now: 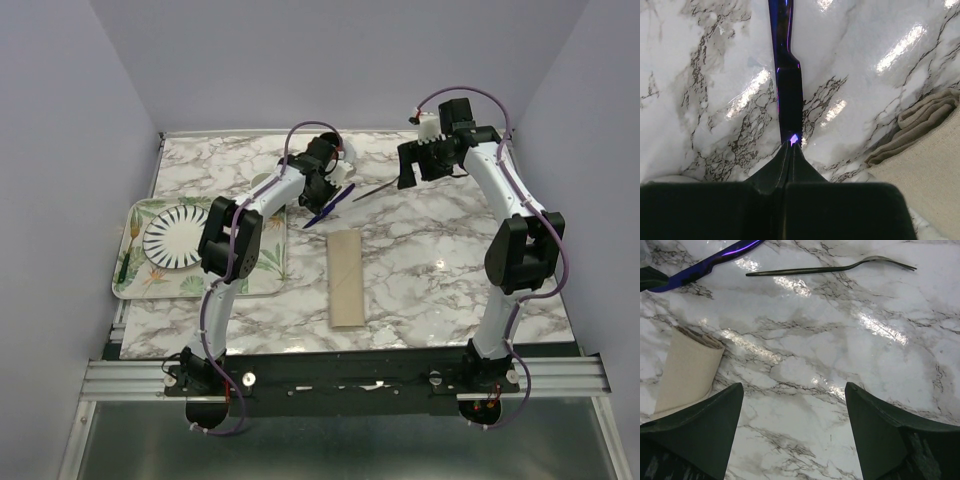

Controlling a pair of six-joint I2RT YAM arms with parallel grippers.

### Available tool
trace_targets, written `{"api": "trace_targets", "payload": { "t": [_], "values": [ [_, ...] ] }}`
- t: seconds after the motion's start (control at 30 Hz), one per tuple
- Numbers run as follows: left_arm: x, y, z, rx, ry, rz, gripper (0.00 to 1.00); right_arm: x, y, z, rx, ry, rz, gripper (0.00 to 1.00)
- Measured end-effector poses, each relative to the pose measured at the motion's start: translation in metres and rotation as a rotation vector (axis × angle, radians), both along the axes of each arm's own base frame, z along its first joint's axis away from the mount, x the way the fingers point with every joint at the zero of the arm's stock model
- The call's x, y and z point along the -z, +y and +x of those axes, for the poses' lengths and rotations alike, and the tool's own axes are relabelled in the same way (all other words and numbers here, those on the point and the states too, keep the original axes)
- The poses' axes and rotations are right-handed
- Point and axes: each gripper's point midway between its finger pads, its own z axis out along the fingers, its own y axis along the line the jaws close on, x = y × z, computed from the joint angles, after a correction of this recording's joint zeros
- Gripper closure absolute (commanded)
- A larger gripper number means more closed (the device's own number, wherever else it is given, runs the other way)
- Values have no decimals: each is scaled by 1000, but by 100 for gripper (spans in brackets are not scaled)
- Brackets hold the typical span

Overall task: Fold the napkin into a case and place the utensils inside
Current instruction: Move the knife to the center of the board, then pick up the knife from the center of the board.

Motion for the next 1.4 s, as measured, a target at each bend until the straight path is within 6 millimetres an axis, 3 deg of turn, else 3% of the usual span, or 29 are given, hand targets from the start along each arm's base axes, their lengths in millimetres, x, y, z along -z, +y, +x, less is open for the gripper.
{"api": "trace_targets", "payload": {
  "t": [0.17, 0.2, 0.23, 0.33, 0.5, 0.67, 0.83, 0.97, 1.2, 1.4],
  "values": [
    [-1, 0, -1, -10, 2, -5, 100, 0, 6, -6, -65, 7, 18, 9],
    [0, 1, -2, -10, 5, -4, 96, 0, 6, -7, -72, 8, 18, 9],
    [1, 1, -3, -10, 10, -2, 78, 1, 7, -8, -78, 11, 18, 9],
    [-3, 0, -4, -10, 27, -21, 59, 2, 8, -11, -97, 19, 21, 8],
    [-19, -8, 9, -38, -2, -91, 48, 8, 8, -16, -114, 38, 18, 7],
    [-32, -14, 20, -43, -30, -123, 48, 19, 6, -23, -119, 70, 11, 7],
    [-50, -36, 62, -38, -127, -185, 51, 19, 6, -24, -119, 74, 10, 6],
    [-34, -41, 69, -37, -114, -187, 53, 20, 5, -24, -120, 74, 5, 6],
    [7, -40, 62, -29, -41, -147, 60, 21, 4, -25, -118, 76, -4, 6],
    [14, -45, 56, 18, -55, -106, 79, 22, 2, -24, -113, 75, -13, 6]
  ]
}}
